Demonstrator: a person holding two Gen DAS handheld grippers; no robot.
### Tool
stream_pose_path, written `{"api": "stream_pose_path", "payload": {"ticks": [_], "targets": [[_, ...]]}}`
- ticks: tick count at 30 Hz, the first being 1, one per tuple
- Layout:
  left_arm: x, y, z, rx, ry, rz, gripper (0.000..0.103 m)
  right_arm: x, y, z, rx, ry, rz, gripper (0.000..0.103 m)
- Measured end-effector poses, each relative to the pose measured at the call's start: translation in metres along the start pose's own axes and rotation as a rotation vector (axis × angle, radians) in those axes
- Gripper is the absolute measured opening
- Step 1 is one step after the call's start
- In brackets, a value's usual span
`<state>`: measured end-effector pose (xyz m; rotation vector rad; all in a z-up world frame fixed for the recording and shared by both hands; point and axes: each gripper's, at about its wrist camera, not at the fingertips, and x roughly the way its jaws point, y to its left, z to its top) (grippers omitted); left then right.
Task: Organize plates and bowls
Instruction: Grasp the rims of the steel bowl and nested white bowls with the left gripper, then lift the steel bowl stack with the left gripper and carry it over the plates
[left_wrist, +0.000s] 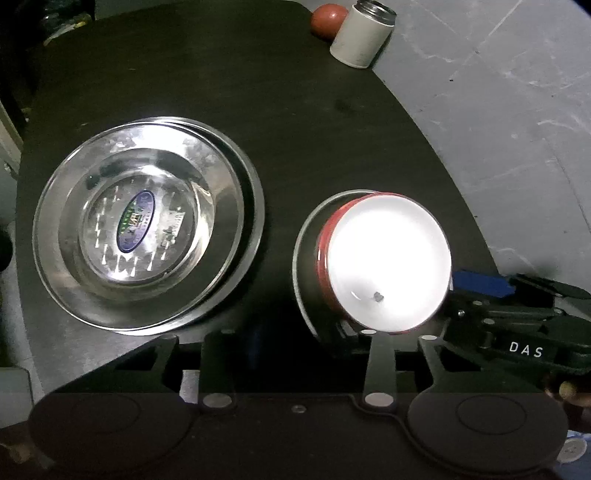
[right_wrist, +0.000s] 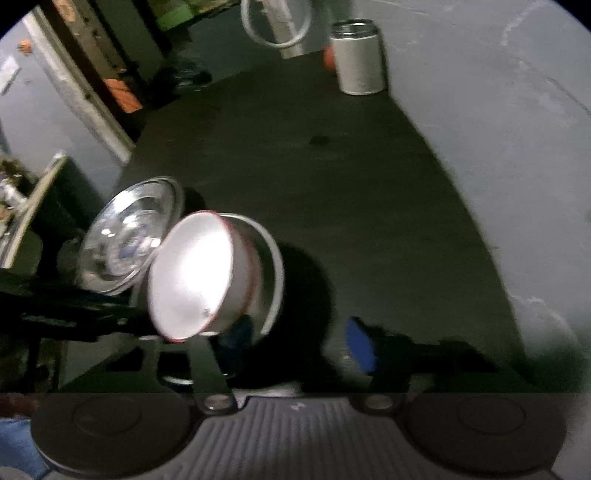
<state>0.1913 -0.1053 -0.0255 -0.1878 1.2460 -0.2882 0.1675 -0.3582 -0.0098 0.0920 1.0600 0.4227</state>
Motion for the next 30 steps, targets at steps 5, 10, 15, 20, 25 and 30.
{"api": "stream_pose_path", "payload": {"ticks": [5,10,15,20,25,30], "targets": [[0.003,-0.004,0.000,0.019,-0.012,-0.031,0.022,0.000,0.010,-0.001,-0.055,0.004,0.045,0.028],[0.003,-0.004,-0.002,-0.007,-0.023,-0.032,0.021,-0.002,0.015,-0.002,-0.077,0.006,0.051,0.027],[0.002,-0.003,-0.004,-0.004,-0.028,-0.033,0.021,-0.002,0.013,-0.003,-0.060,0.004,0.061,0.027],[0.002,-0.005,-0.003,0.009,-0.030,-0.027,0.021,0.006,0.013,-0.002,-0.047,0.028,0.064,0.040],[0.002,-0.008,-0.001,0.036,-0.035,-0.016,0.021,0.009,0.018,-0.001,-0.068,0.031,0.060,0.035],[0.002,-0.005,0.000,0.043,-0.043,-0.023,0.021,0.010,0.019,-0.001,-0.064,0.025,0.057,0.034]]}}
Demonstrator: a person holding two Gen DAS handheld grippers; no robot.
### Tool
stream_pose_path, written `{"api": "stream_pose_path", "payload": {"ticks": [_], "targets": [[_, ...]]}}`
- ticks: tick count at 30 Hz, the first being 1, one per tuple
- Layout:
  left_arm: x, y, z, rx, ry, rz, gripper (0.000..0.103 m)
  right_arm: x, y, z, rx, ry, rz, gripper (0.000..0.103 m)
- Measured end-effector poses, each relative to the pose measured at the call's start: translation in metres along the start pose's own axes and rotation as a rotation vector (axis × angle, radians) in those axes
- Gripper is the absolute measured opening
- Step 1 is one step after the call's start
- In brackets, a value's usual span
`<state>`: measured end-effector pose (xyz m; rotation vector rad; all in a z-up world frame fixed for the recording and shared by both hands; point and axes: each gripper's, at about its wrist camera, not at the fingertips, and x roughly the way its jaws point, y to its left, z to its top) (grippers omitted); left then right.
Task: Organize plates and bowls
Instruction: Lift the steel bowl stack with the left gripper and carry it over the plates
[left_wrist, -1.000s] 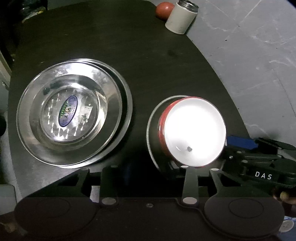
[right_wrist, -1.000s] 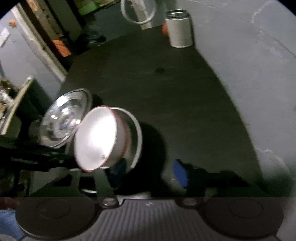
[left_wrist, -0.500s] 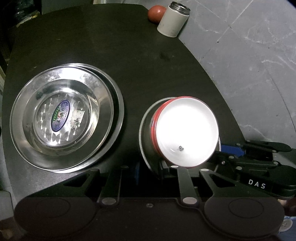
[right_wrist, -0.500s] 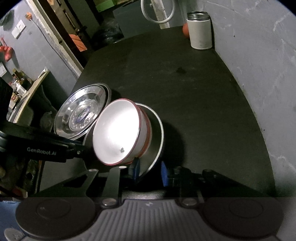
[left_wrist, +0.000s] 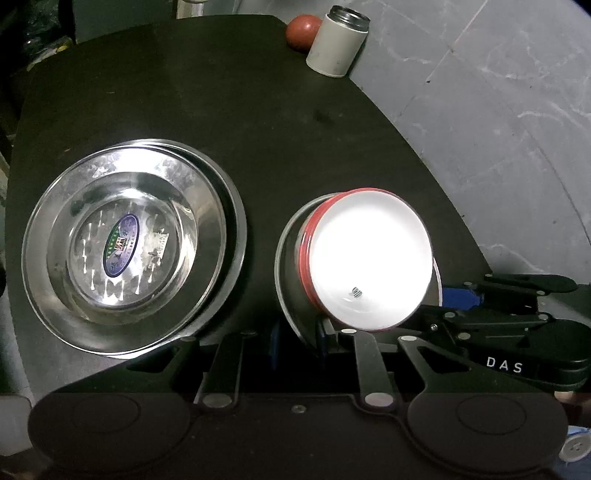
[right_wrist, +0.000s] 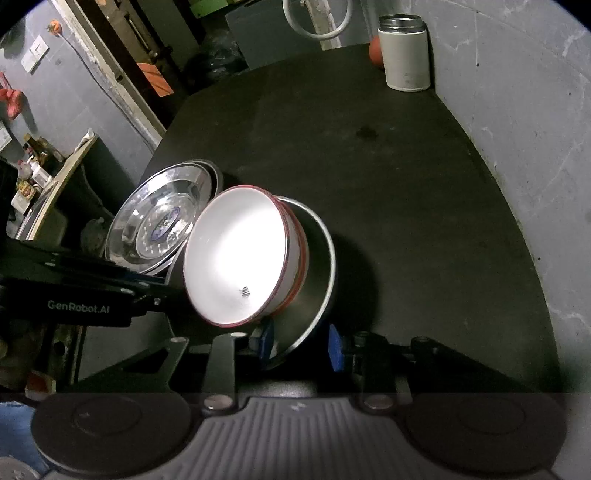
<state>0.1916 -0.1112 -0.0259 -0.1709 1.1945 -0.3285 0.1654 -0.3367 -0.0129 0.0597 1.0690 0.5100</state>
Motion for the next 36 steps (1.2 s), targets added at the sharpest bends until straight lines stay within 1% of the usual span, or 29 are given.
{"api": "stream_pose_path", "payload": {"ticks": [4,9,12,17,25,36], "targets": [[0.000,0.002,-0.001,0.012,-0.014,-0.009,0.021,-0.001,0.001,-0.003,-0.008,-0.012,-0.012,0.034],[-0.005,0.002,-0.005,0.045,-0.071,-0.037,0.021,-0.001,0.002,-0.008,-0.012,-0.026,-0.039,0.031],[-0.006,0.001,-0.006,0.056,-0.082,-0.051,0.021,-0.003,0.002,-0.009,-0.015,-0.036,-0.051,0.031],[-0.007,-0.001,-0.007,0.071,-0.091,-0.056,0.021,-0.006,0.003,-0.011,-0.023,-0.065,-0.062,0.029],[-0.017,0.002,-0.012,0.084,-0.136,-0.055,0.021,-0.013,0.009,-0.008,-0.053,-0.101,-0.071,0.029],[-0.044,0.014,-0.014,0.063,-0.195,-0.049,0.021,-0.019,0.023,0.007,-0.100,-0.130,-0.049,0.029]]}}
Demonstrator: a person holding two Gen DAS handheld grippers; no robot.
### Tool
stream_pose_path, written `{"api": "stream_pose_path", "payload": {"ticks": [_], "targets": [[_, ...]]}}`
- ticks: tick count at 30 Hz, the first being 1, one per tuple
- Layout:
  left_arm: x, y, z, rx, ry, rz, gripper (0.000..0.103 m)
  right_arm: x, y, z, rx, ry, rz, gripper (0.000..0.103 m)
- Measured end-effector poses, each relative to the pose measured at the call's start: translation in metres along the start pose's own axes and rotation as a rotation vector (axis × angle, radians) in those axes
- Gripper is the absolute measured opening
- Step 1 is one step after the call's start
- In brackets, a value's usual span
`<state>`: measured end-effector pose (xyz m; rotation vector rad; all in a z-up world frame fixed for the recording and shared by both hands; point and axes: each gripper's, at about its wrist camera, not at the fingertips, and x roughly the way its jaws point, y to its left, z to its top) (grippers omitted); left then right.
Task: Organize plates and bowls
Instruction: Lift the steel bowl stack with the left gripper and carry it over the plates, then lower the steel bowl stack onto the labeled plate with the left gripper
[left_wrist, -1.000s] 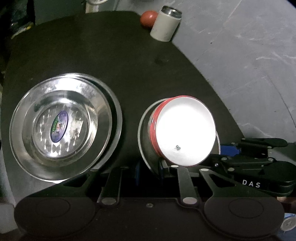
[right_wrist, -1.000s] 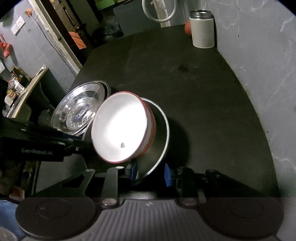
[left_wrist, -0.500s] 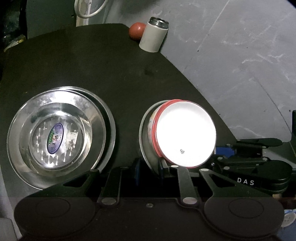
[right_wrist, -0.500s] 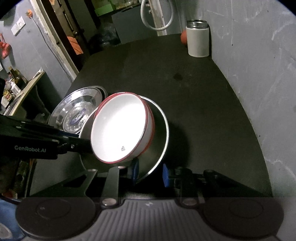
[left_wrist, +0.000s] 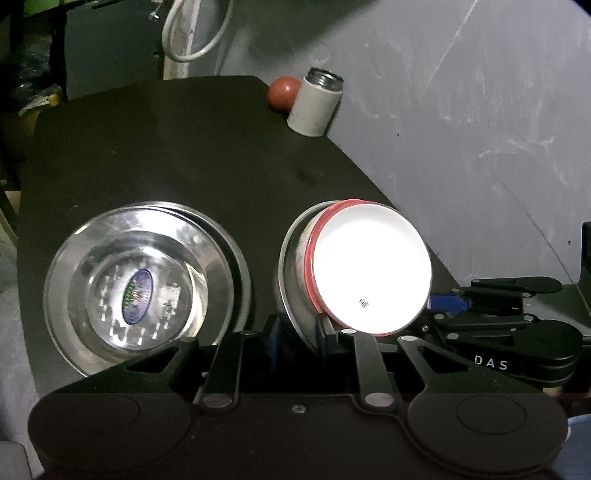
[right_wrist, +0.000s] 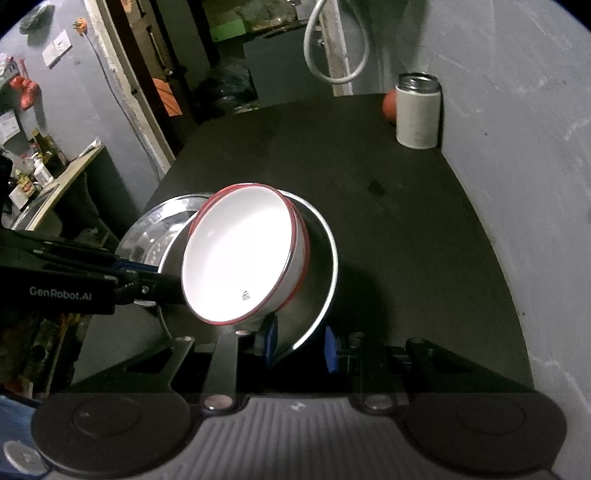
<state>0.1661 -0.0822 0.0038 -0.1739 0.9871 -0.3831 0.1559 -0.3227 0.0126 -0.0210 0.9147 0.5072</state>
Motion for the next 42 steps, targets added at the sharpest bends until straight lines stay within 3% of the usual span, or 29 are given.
{"api": "stream_pose_path", "payload": {"ticks": [29,42], "targets": [[-0.055,0.082,-0.006,-0.172,-0.031,0.148,0.021,0.056,0.082,0.053,-0.159,0.059,0.158,0.029],[-0.059,0.115,-0.010,-0.202,-0.003,0.159,0.021,0.079,0.105,0.061,-0.157,0.092,0.154,0.029]]}}
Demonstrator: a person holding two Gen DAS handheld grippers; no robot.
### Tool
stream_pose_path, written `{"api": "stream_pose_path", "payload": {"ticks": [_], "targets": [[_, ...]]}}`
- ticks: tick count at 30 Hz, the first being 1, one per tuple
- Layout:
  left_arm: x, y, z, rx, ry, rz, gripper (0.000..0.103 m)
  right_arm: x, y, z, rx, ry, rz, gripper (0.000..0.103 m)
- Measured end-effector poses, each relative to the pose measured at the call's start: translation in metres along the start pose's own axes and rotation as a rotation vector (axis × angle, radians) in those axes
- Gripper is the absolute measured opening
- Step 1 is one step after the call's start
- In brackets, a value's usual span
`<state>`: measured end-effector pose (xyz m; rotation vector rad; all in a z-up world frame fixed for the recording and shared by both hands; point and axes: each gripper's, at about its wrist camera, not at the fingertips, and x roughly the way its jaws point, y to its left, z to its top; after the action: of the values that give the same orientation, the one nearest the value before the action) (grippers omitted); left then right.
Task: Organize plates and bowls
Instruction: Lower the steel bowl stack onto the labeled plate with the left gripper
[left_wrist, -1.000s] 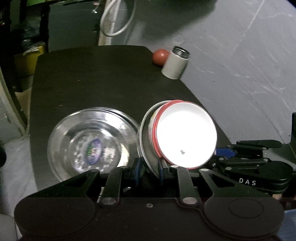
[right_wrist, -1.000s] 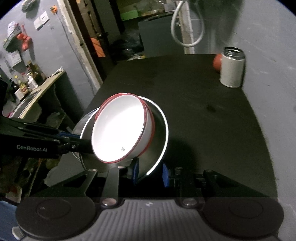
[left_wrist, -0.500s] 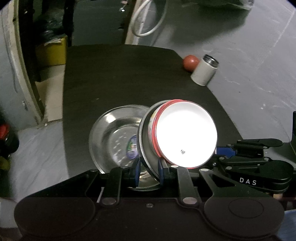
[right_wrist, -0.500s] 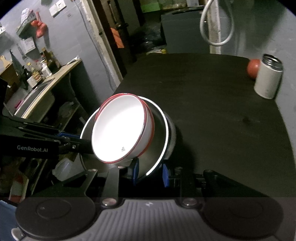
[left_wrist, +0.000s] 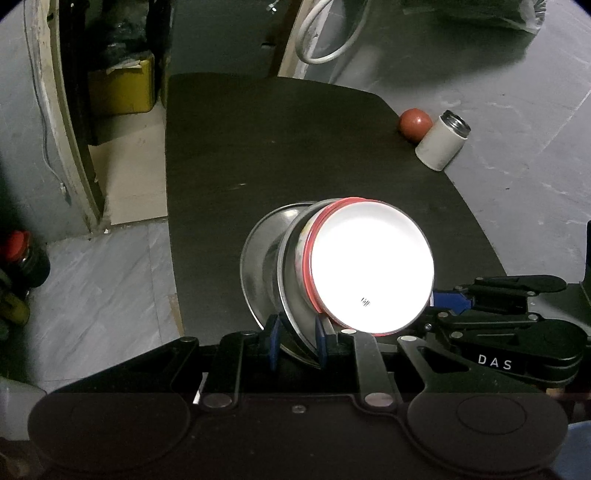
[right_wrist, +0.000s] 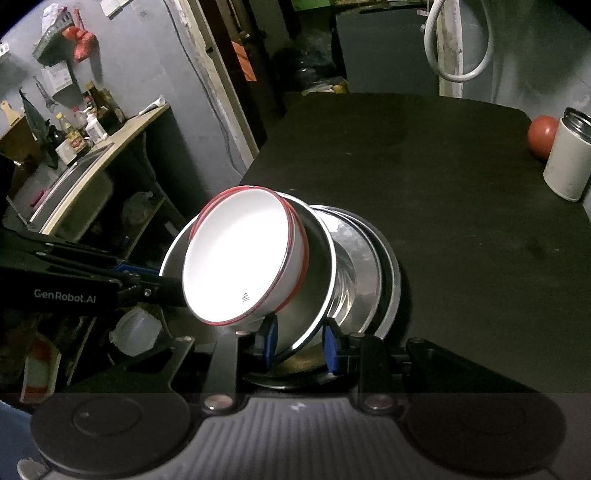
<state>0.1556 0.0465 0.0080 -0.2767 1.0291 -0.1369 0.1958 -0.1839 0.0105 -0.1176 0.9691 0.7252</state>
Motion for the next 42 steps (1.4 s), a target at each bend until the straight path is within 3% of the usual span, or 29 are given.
{"api": "stream_pose_path", "payload": {"ticks": [19,42], "targets": [[0.023,0.012,0.012,0.011,0.032,-0.034,0.021,0.021,0.007,0.005,0.047,0.040,-0.063,0.029],[0.035,0.016,0.021,0.024,0.050,-0.062,0.023,0.019,0.005,0.007,0.088,0.026,-0.098,0.029]]}}
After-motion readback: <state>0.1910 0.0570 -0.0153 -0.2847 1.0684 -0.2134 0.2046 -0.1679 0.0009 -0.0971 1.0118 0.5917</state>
